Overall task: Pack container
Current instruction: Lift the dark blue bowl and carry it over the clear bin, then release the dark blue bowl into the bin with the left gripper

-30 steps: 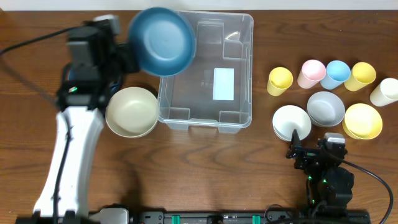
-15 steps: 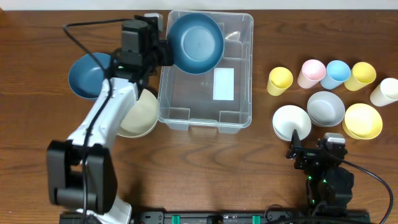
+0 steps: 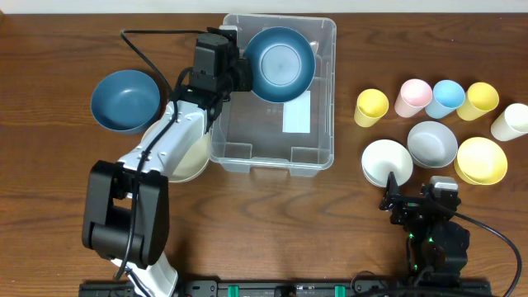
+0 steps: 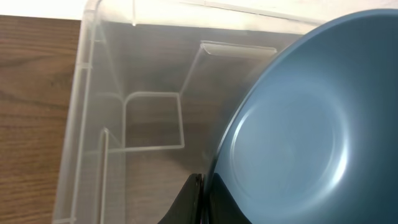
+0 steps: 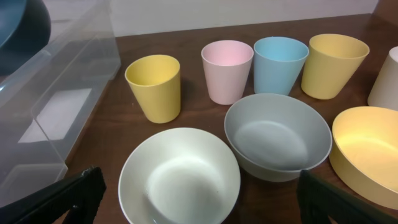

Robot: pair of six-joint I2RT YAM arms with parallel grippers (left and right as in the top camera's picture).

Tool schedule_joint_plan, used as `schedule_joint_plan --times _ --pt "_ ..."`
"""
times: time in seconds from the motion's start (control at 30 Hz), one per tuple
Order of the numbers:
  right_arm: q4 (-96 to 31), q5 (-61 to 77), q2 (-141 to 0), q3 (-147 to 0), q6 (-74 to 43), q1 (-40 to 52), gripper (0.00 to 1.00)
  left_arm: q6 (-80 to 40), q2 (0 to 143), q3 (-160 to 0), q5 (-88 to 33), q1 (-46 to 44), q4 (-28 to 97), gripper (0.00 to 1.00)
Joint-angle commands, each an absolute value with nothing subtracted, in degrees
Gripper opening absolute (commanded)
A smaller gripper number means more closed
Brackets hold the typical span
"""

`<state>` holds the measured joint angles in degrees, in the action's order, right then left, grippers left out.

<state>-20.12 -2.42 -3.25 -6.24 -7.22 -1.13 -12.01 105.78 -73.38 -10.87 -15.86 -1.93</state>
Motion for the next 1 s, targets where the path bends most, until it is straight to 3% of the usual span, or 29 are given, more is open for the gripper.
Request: schedule_joint_plan --times 0.0,0.5,0.67,0.97 --pt "-20.2 -2.8 -2.9 -6.1 -7.9 -1.7 0.99 -12.5 106.0 -75.7 -9.6 -15.9 -3.4 0.06" --pt "-20.1 -2.8 -2.9 -6.1 -7.9 -1.7 0.99 -12.5 106.2 -75.7 -9.5 -16.2 -6.6 0.07" --pt "-20.2 -2.8 -2.9 -6.1 -7.9 -1.7 0.99 -11.2 106.0 -75.7 -9.6 -16.2 -7.9 0.25" --pt "-20.2 -2.8 -2.9 -6.1 -7.9 -1.7 0.99 -11.2 101.1 -76.9 -9.6 -16.2 -5.2 0.41"
